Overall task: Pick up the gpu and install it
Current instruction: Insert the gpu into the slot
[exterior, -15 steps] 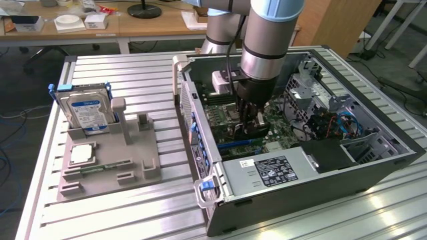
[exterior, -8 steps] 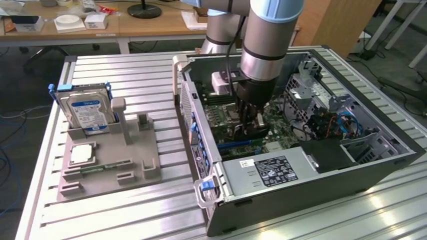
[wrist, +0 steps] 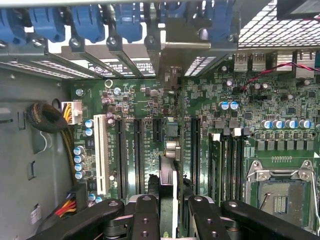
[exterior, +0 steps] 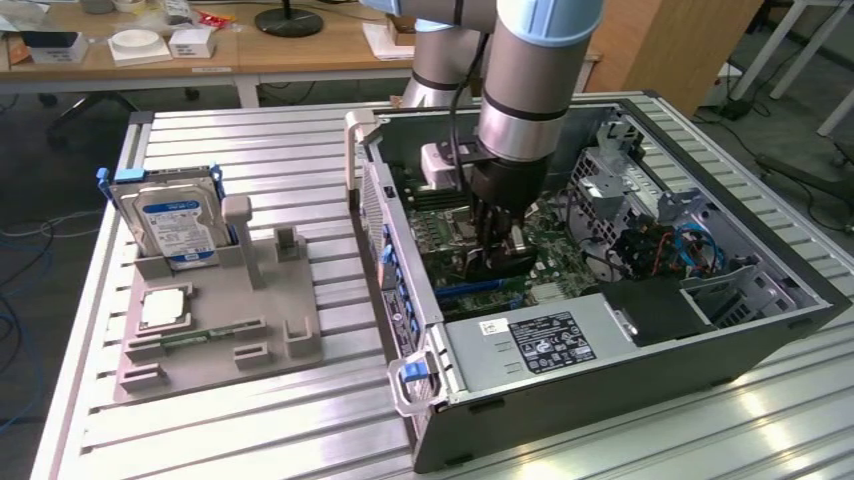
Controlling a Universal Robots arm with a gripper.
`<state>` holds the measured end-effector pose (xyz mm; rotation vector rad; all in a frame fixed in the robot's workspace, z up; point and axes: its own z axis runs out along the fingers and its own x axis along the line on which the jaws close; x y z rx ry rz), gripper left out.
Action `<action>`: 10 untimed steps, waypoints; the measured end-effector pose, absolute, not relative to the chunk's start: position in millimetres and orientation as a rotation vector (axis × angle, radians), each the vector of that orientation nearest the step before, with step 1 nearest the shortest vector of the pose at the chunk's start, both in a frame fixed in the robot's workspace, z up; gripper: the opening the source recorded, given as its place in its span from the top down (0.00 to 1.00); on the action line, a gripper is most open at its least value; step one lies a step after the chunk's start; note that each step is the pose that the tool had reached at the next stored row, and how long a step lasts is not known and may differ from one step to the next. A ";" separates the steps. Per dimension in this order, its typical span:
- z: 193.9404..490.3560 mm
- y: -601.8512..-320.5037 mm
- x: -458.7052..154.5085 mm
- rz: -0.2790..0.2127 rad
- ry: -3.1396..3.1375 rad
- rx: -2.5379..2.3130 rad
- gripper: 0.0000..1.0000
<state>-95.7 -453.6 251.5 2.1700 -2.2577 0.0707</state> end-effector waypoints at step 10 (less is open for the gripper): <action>249.2 -453.2 -97.3 0.071 -2.258 2.170 0.73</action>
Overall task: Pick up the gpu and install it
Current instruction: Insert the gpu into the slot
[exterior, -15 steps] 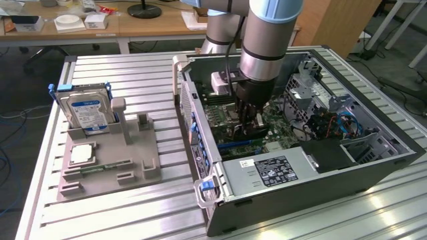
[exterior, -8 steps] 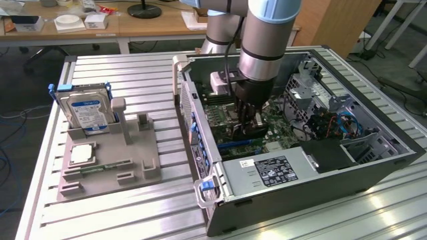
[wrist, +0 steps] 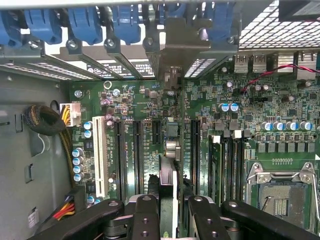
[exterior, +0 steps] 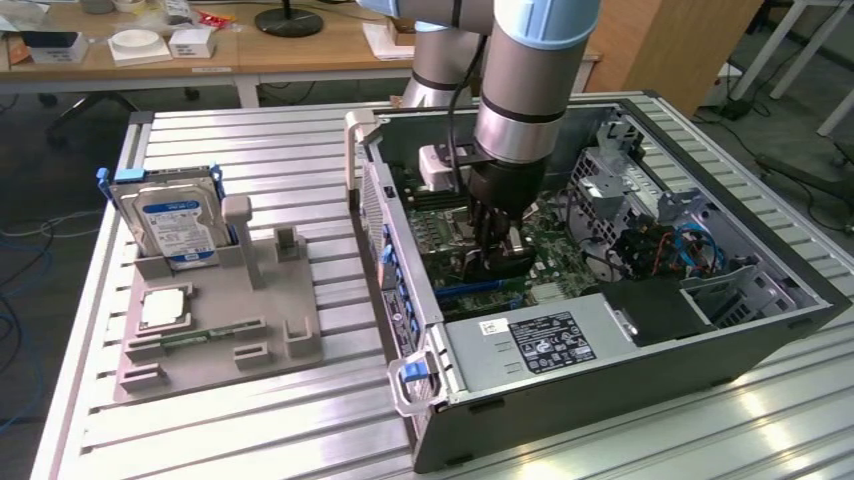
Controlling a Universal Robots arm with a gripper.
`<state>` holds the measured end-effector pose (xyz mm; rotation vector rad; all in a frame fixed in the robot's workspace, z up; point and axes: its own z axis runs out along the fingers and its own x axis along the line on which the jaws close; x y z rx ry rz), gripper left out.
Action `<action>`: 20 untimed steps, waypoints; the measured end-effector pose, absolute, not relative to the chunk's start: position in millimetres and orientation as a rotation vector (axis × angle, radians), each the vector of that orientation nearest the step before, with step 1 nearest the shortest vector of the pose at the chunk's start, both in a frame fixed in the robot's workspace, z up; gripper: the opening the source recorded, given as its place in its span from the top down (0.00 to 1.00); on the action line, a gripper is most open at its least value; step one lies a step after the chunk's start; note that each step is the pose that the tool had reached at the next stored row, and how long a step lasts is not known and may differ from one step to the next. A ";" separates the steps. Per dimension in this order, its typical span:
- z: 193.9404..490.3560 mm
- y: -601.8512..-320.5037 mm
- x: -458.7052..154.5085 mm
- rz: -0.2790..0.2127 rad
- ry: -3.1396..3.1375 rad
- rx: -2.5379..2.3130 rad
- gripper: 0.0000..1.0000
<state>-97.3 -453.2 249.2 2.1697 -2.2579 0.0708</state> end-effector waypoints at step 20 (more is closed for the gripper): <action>245.5 -451.3 -95.5 0.068 -2.256 2.172 0.73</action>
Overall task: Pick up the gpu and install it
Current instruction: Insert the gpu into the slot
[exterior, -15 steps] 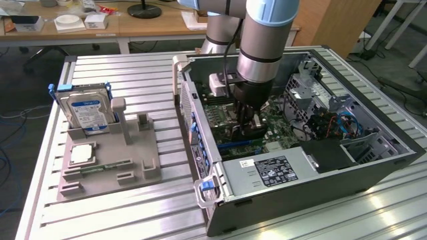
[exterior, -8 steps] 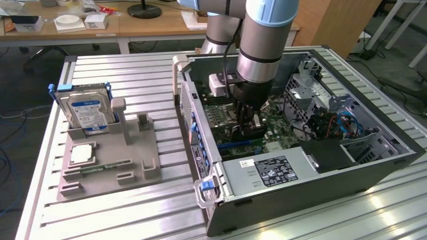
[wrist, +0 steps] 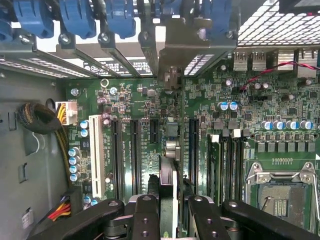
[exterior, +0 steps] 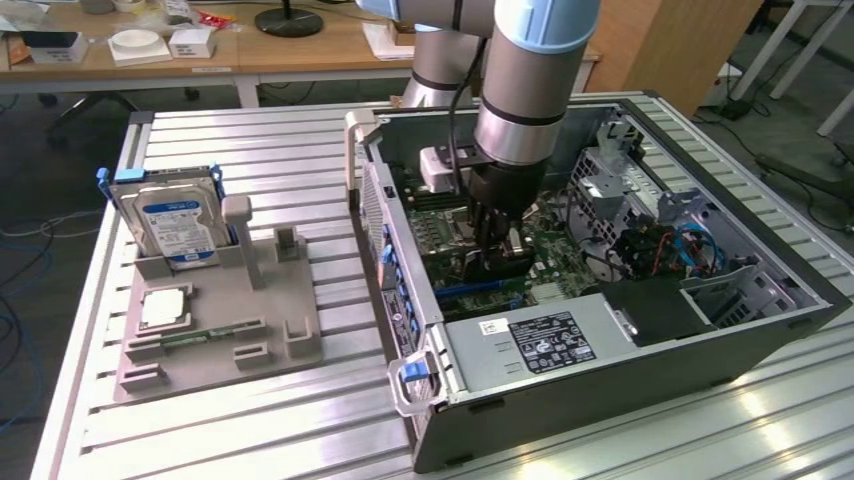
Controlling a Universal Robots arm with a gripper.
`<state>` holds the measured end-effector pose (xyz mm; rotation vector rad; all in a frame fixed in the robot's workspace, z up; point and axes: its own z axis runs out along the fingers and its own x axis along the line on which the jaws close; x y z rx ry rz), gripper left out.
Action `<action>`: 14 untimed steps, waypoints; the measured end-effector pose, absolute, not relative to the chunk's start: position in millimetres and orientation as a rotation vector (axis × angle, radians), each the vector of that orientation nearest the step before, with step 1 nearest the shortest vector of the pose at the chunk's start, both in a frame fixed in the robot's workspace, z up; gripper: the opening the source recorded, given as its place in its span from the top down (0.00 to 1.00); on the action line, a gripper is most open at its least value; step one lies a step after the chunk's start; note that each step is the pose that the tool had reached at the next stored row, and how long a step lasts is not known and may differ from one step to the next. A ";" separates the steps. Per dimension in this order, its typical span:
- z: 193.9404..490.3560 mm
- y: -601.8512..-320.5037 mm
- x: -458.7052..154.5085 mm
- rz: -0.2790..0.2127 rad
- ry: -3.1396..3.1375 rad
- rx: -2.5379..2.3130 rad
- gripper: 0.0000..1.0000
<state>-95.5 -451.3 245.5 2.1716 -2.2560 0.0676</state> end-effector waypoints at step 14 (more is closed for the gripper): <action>245.4 -454.7 -95.5 0.066 -2.234 2.196 0.73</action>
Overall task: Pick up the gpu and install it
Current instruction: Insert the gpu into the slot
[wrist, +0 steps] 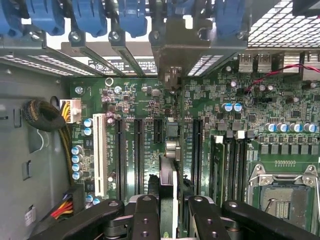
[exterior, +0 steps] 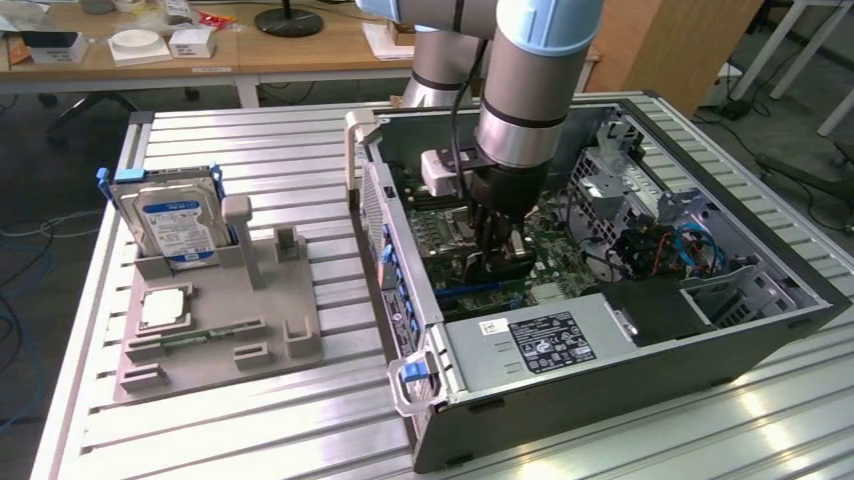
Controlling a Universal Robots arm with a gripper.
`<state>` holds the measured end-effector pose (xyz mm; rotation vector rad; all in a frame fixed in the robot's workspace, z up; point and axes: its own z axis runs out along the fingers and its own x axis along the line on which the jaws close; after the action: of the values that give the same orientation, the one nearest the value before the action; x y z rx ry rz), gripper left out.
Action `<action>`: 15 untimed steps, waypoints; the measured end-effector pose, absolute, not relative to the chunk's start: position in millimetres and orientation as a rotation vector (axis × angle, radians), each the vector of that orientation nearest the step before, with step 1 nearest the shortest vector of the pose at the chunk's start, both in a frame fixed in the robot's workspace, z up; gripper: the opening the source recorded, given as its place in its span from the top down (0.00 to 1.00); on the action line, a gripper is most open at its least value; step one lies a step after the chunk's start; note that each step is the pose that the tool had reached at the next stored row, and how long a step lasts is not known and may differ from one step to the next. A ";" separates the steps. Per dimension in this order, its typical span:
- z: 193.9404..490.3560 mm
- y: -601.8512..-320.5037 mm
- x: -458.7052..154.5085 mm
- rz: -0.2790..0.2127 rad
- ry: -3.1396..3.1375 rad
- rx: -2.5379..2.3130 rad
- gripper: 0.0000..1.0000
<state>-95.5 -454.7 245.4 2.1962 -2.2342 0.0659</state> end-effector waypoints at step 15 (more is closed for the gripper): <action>243.9 -449.3 -99.8 0.069 -2.234 2.196 0.73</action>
<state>-99.8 -449.3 243.9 2.1956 -2.2337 0.0690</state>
